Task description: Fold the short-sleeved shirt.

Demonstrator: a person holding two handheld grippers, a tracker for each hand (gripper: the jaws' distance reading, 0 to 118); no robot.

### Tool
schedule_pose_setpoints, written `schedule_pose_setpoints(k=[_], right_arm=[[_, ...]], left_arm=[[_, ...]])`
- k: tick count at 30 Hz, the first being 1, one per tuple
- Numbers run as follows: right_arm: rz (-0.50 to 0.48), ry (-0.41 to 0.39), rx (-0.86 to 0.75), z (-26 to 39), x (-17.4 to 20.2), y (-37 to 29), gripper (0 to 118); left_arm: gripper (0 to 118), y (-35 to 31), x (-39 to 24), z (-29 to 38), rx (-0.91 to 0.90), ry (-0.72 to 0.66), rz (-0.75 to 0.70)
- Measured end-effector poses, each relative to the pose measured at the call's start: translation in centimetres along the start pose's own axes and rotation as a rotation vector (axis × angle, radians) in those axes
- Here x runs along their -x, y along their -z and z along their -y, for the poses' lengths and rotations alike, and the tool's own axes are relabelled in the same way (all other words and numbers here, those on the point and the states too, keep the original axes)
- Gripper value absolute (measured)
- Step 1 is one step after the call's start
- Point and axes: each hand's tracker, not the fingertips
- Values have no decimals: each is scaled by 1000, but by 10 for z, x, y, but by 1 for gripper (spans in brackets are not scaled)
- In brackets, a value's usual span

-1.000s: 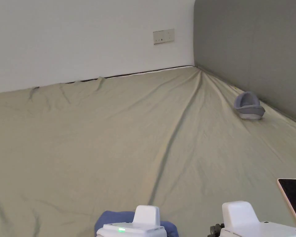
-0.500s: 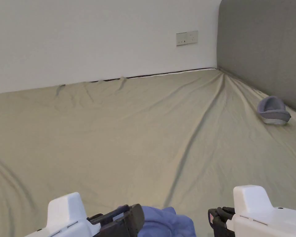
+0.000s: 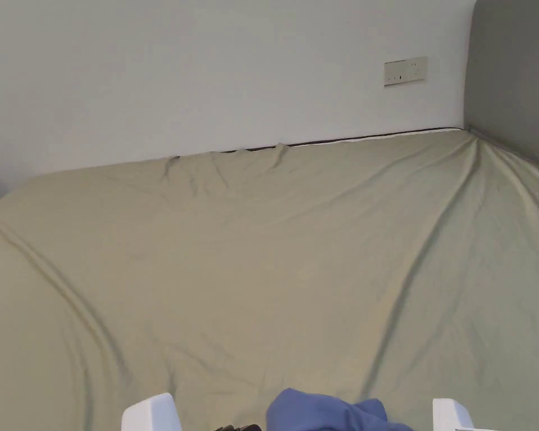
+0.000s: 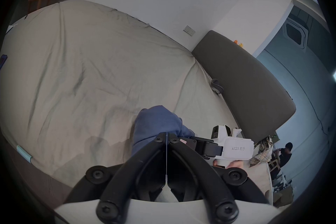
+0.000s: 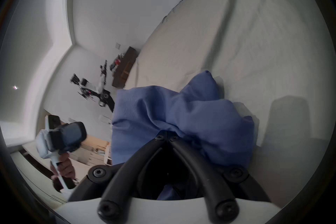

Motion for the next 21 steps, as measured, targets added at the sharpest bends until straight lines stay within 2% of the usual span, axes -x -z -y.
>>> schedule_pose_setpoints(k=[1,2,3,4,5,6,7,10,12,15,17,18,19,20,21], right_arm=[[-34,52,-9,-2,-2,-4,0],[-27,66,-1,-3,-3,-6,0],[-19,28,-2,-1,-2,-7,0],[-16,0,3,-2,-1,-7,0],[-13,3,4,-3,0,-7,0],[-14,4,6,-4,0,-8,0],[-13,0,8,-3,0,-6,0],[-19,-6,10,-4,-2,-8,0],[-31,0,11,-3,-5,-7,0],[-41,6,12,-3,-8,-8,0],[-47,14,14,-4,-12,-10,0],[-48,15,12,-3,-12,-12,0],[-46,10,10,-2,-13,-13,0],[-26,-8,7,-2,-12,-15,0],[-32,-5,1,-2,-10,-19,0]], left_arm=[[1,4,1,-1,7,-4,3],[12,10,1,-1,17,-4,2],[37,16,2,-2,30,-4,-8],[82,22,3,-3,41,-7,-22],[111,30,4,-4,57,-5,-55],[118,42,3,-3,84,-3,-81],[115,51,4,-2,112,-1,-95],[115,74,10,-3,189,-26,-23],[115,93,12,-5,265,-44,-27],[115,118,14,-2,305,24,-44],[111,130,18,2,346,51,11],[102,132,22,2,352,30,25],[77,133,26,3,351,-6,20],[75,131,29,1,328,-85,71],[74,129,30,-1,330,-102,76]])
